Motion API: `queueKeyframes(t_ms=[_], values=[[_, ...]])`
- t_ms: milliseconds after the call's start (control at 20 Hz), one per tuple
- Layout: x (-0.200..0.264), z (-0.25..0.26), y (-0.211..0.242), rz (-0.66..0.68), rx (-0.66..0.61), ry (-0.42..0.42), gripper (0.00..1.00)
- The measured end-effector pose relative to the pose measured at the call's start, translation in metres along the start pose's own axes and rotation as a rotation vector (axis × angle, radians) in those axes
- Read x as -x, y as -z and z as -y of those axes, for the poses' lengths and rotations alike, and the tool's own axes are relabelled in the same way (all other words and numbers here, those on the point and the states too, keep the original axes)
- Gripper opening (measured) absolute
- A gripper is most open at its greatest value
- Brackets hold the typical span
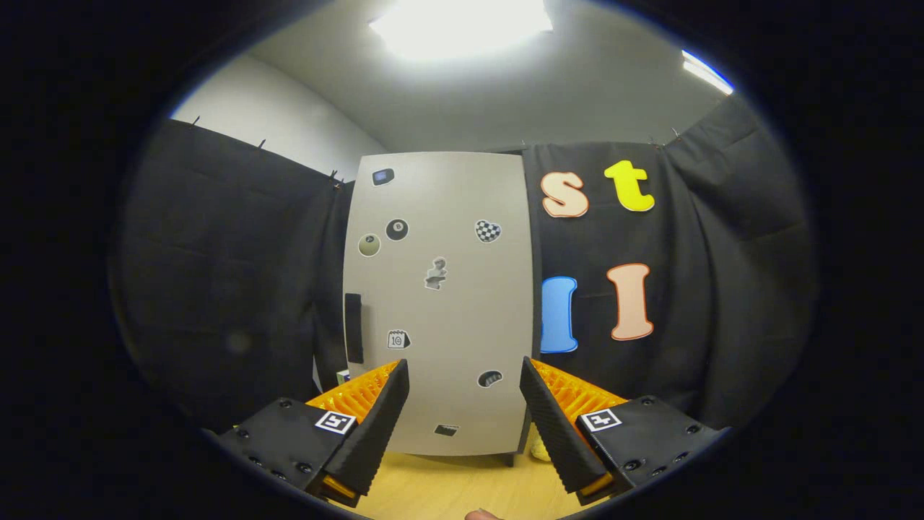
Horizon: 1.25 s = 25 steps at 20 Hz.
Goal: Open the shoe cabinet door, grab the shoes and put them into the shoe cabinet, then close the shoe cabinet door.
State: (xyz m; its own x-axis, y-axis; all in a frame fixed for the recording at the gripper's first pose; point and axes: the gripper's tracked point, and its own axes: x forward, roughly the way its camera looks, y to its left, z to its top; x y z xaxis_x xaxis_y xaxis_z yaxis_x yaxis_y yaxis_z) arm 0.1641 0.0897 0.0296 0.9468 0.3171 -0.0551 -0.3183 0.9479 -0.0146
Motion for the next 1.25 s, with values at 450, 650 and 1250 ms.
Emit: queueKeyframes(t_ms=[450, 650, 1250], values=[[0.082, 0.069, 0.058, -0.042, 0.039, 0.173, 0.97], [0.106, 0.074, 0.08, -0.07, -0.019, 0.222, 0.97], [0.145, 0.058, 0.065, 0.005, 0.009, 0.33, 0.97]])
